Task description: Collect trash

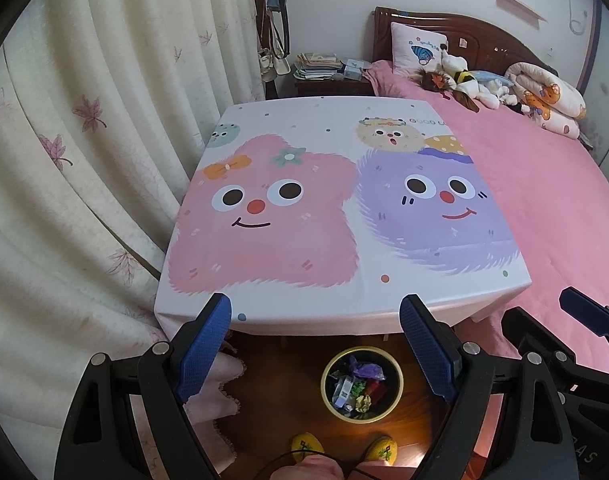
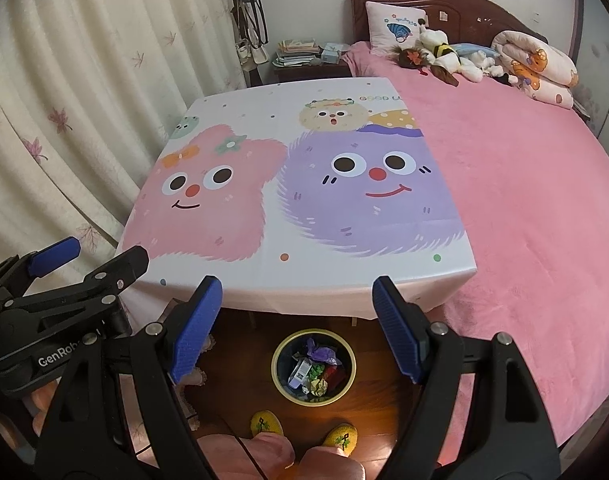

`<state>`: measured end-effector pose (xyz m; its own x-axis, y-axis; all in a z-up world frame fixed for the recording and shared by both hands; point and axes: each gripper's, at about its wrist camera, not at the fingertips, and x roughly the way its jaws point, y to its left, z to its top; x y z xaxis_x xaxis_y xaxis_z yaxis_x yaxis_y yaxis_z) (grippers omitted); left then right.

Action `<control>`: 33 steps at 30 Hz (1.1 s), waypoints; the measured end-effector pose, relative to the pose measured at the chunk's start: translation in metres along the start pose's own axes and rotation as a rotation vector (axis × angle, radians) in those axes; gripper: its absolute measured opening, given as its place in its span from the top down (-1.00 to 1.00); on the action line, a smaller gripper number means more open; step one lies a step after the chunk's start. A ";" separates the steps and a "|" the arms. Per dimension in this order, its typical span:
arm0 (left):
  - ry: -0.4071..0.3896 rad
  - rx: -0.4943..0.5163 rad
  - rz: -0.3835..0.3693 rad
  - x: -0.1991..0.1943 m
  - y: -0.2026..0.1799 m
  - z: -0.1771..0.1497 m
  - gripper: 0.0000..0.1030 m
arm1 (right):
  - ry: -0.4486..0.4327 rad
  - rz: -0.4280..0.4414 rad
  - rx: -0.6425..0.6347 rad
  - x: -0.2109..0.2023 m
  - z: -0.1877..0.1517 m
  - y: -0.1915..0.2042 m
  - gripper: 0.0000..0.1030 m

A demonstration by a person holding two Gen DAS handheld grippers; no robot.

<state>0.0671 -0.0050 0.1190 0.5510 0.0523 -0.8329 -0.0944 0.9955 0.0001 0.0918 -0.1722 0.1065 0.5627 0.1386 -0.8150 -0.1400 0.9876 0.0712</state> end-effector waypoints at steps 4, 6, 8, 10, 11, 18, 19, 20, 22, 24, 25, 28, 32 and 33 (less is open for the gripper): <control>-0.004 0.000 0.002 0.000 -0.001 -0.001 -0.70 | 0.000 0.000 0.002 -0.001 -0.001 0.000 -0.47; -0.005 -0.001 0.005 0.000 -0.001 -0.002 -0.70 | 0.001 0.001 0.002 -0.001 -0.001 -0.001 -0.47; -0.004 0.001 0.003 -0.003 -0.001 -0.002 -0.70 | 0.001 0.001 0.004 -0.001 -0.002 0.000 -0.47; -0.004 0.000 0.004 -0.003 -0.002 -0.003 -0.70 | 0.001 0.000 0.003 -0.002 -0.002 0.000 -0.47; -0.005 0.000 0.005 -0.004 -0.002 -0.004 -0.70 | 0.001 0.000 0.002 -0.002 -0.002 -0.001 -0.47; -0.001 -0.005 0.007 -0.003 -0.003 -0.005 -0.70 | -0.001 -0.002 0.001 -0.002 -0.004 0.000 -0.47; -0.001 -0.004 0.007 -0.004 -0.004 -0.004 -0.70 | 0.000 -0.001 0.003 -0.003 -0.004 0.000 -0.47; 0.001 -0.003 0.006 -0.004 -0.003 -0.005 -0.70 | 0.001 -0.002 0.003 -0.003 -0.004 0.000 -0.47; 0.003 0.001 0.005 -0.005 -0.002 -0.007 -0.70 | 0.000 -0.002 0.003 -0.003 -0.004 0.000 -0.47; 0.002 0.006 0.004 -0.008 -0.001 -0.009 -0.70 | 0.000 -0.001 0.004 -0.003 -0.004 0.001 -0.47; 0.002 0.005 0.004 -0.007 -0.002 -0.007 -0.70 | 0.000 0.000 0.005 -0.003 -0.005 0.001 -0.47; 0.003 0.004 0.002 -0.007 -0.002 -0.008 -0.70 | 0.000 -0.003 0.009 -0.004 -0.007 0.001 -0.47; 0.002 0.006 0.002 -0.007 -0.002 -0.007 -0.70 | -0.001 -0.003 0.009 -0.004 -0.007 0.001 -0.47; 0.003 0.006 0.002 -0.007 -0.002 -0.008 -0.70 | 0.000 -0.003 0.009 -0.004 -0.007 0.001 -0.47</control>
<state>0.0569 -0.0078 0.1208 0.5481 0.0545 -0.8346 -0.0909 0.9958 0.0053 0.0838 -0.1720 0.1056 0.5633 0.1351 -0.8151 -0.1308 0.9887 0.0735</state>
